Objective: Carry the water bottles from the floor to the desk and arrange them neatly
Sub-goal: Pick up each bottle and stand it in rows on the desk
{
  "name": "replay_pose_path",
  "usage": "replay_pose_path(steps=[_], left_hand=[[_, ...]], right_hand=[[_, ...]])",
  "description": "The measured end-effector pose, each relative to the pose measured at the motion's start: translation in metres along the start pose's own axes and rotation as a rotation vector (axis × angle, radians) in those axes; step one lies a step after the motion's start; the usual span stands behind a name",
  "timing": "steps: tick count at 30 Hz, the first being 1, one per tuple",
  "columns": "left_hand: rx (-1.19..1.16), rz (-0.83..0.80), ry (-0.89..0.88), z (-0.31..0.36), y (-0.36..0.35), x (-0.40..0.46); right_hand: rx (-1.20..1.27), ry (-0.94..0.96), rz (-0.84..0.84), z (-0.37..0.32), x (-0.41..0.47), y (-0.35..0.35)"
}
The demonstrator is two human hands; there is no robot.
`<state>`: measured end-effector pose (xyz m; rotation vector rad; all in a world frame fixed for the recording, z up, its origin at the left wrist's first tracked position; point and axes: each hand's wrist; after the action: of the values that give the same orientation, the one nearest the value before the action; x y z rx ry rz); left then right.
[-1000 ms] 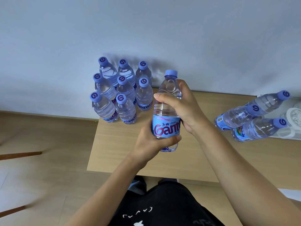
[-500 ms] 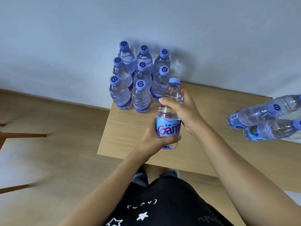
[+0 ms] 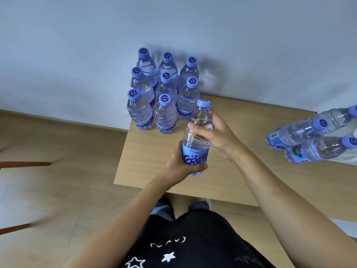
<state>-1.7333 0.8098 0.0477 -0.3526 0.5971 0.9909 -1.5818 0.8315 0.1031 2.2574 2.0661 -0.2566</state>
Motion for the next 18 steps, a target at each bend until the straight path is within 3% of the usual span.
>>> replay_pose_path(steps=[8, 18], left_hand=[[0.137, 0.184, -0.086, -0.040, 0.005, 0.040], [0.110, 0.260, -0.170, -0.056, -0.005, 0.048]], right_hand=[[-0.424, 0.190, -0.122, 0.033, -0.021, -0.002], [-0.527, 0.274, -0.094, 0.057, -0.035, -0.009]])
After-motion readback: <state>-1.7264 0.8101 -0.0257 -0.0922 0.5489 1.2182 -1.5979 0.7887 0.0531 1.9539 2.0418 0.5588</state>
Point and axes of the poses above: each hand's wrist, its own x-axis towards the middle knuckle, its own y-axis out of the back of the hand, z = x × y, and after that the axes turned 11 degrees about y, right-handed
